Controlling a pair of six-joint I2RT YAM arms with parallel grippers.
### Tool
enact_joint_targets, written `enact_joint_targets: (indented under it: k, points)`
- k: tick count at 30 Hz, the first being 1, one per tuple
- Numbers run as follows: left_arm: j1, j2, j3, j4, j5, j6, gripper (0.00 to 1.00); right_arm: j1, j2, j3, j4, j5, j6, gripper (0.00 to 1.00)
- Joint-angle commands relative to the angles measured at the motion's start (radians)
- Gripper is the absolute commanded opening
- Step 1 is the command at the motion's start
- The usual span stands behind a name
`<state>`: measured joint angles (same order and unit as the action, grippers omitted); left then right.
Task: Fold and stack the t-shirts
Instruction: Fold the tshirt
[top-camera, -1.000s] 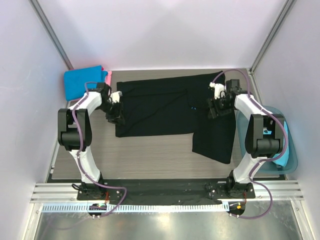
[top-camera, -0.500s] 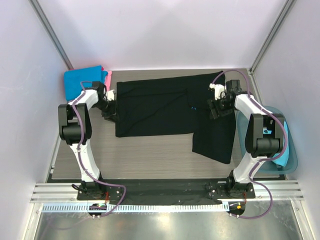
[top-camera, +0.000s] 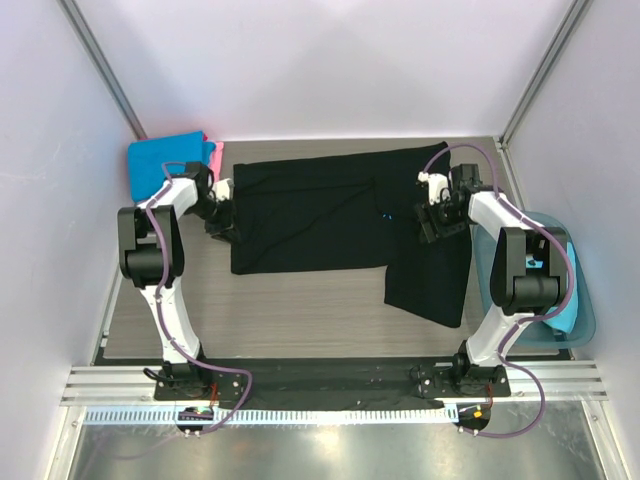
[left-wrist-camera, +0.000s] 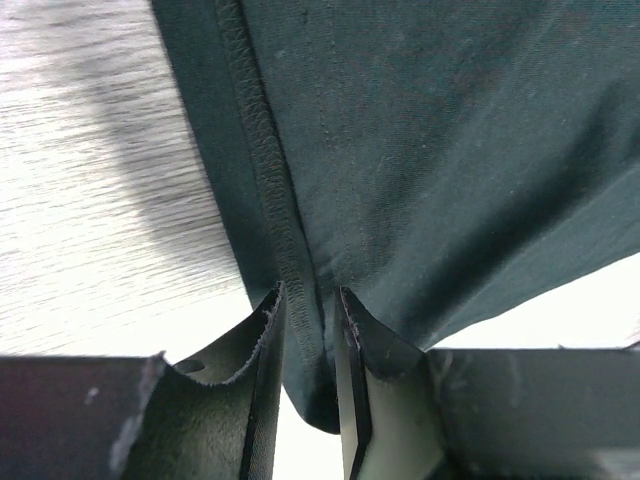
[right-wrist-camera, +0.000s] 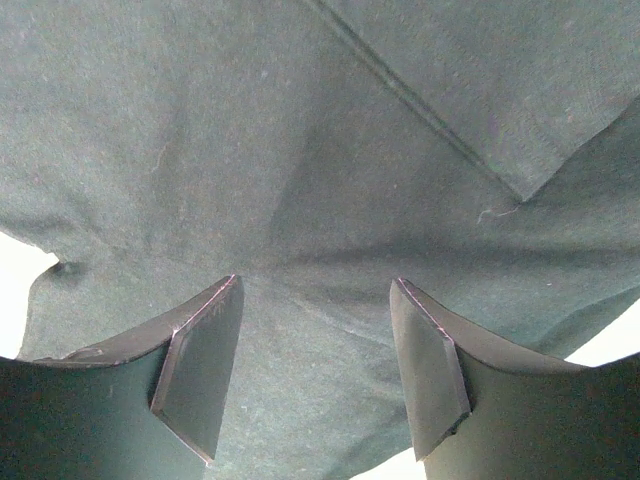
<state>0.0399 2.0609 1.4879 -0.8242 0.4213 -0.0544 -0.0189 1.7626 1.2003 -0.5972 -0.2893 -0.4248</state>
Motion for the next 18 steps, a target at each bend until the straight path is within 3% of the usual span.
enact_joint_targets:
  k: [1, 13, 18]
  points:
    - [-0.006, -0.036, 0.008, -0.01, 0.042, -0.016, 0.26, 0.002, -0.022, -0.013, 0.025, 0.012, -0.017, 0.66]
    - [-0.025, -0.018, -0.009, -0.023, 0.071, -0.015, 0.25, -0.001, -0.022, -0.039, 0.05, 0.045, -0.029, 0.67]
    - [-0.026, -0.021, -0.008, -0.024, 0.065, -0.013, 0.18, -0.004, -0.029, -0.045, 0.053, 0.055, -0.032, 0.67]
